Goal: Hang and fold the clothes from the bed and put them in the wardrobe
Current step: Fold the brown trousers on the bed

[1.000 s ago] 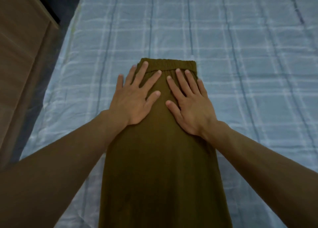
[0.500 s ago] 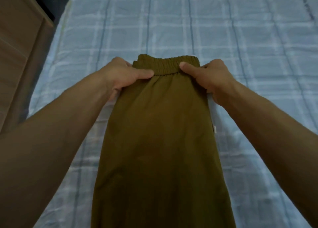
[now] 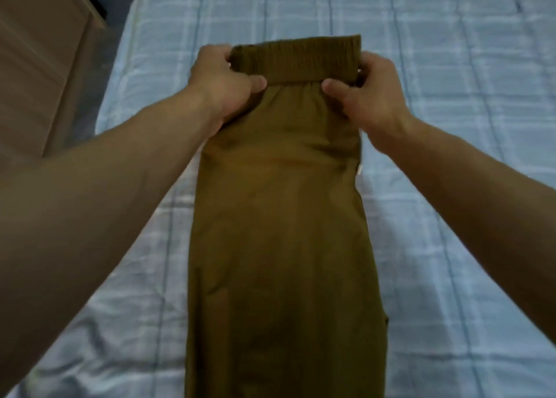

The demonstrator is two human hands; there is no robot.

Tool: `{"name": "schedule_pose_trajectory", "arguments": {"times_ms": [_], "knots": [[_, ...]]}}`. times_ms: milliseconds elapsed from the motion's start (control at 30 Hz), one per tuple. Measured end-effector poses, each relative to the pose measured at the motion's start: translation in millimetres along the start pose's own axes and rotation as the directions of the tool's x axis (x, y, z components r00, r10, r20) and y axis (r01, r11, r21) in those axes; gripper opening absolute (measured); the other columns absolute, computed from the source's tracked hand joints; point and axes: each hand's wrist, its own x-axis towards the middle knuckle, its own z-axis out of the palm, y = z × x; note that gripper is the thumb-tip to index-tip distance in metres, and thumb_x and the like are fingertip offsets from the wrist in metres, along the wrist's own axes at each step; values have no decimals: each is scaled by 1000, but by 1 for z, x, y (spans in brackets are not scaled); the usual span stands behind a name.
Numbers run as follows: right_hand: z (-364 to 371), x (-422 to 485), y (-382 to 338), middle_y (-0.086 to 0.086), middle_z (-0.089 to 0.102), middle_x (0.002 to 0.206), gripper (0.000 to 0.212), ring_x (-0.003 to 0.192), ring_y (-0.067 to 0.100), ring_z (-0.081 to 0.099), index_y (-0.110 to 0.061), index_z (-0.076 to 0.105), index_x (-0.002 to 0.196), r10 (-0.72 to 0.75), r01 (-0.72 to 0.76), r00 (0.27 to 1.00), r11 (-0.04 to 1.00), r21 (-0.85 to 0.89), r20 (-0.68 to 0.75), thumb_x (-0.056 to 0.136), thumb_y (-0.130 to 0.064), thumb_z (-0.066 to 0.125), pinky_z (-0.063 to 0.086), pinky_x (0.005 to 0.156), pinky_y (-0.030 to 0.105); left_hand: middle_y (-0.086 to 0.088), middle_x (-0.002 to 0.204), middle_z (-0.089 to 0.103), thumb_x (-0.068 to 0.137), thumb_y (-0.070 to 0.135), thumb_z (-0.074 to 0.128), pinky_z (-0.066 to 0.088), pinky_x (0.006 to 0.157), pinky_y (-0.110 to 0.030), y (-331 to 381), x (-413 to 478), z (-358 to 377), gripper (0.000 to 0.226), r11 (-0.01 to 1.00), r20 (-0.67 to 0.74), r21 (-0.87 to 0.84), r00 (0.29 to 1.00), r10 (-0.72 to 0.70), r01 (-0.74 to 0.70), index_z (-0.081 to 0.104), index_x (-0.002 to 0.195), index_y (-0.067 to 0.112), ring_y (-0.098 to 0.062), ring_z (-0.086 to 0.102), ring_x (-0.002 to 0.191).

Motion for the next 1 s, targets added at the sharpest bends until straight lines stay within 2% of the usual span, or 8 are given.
{"name": "schedule_pose_trajectory", "arguments": {"times_ms": [133, 200, 300, 433, 633, 800, 867, 1000], "knots": [[-25, -38, -41, 3, 70, 106, 32, 98, 11, 67, -12, 64, 115, -129, 129, 991, 991, 22, 16, 86, -23, 72, 58, 86, 33, 6, 98, 64, 76, 31, 82, 57, 82, -29, 25, -41, -27, 36, 965, -29, 140, 973, 228, -222, 65, 105, 19, -8, 63, 91], [-35, -57, -57, 0, 67, 111, 33, 102, 6, 65, -11, 61, 121, -201, 200, 979, 980, 20, 31, 90, -22, 69, 57, 89, 27, 11, 86, 55, 82, 28, 79, 51, 73, -22, 35, -68, -41, 27, 934, -34, 186, 948, 316, -304, 59, 99, 21, -2, 57, 82], [-47, -87, -80, 0, 64, 116, 37, 106, 5, 63, -12, 57, 126, -281, 281, 959, 960, 8, 41, 92, -22, 67, 55, 92, 24, 10, 86, 51, 85, 23, 76, 52, 75, -23, 47, -113, -63, 27, 894, -35, 236, 916, 399, -381, 54, 100, 20, -4, 56, 84], [-63, -139, -99, 1, 65, 113, 37, 104, 7, 64, -12, 58, 123, -368, 368, 927, 930, 20, 73, 89, -20, 69, 56, 91, 28, -8, 102, 57, 82, 21, 79, 54, 77, -27, 52, -174, -89, 31, 851, -59, 313, 886, 459, -421, 57, 103, 13, -15, 58, 92], [-79, -229, -97, 2, 67, 112, 40, 104, 14, 65, -12, 62, 120, -427, 430, 896, 903, -1, 121, 82, -23, 72, 56, 90, 40, 3, 82, 52, 71, 15, 84, 47, 65, -28, 39, -264, -111, 32, 811, -39, 372, 865, 500, -452, 59, 91, 14, -8, 50, 73], [-86, -318, -75, -11, 63, 92, 27, 84, 4, 63, -18, 61, 107, -457, 460, 879, 888, 8, 139, 83, -16, 74, 53, 75, 25, -10, 87, 64, 67, 18, 81, 54, 73, -45, 6, -345, -124, 34, 760, 53, 371, 830, 556, -533, 62, 93, 8, -26, 61, 80], [-87, -355, -65, -6, 59, 82, 22, 74, 11, 58, -17, 58, 98, -485, 492, 862, 871, -9, 147, 82, -15, 73, 51, 69, 30, -8, 88, 65, 70, 12, 81, 53, 74, -33, -12, -387, -127, 31, 743, 80, 350, 808, 584, -571, 62, 94, 7, -19, 61, 81], [-89, -441, -44, -9, 58, 80, 26, 71, 1, 53, -14, 59, 96, -526, 539, 835, 841, -46, 159, 80, -4, 76, 44, 67, 18, 7, 83, 58, 73, 3, 81, 38, 69, -10, -60, -472, -134, 28, 680, 141, 339, 749, 647, -651, 62, 91, 11, 1, 52, 74]]}}
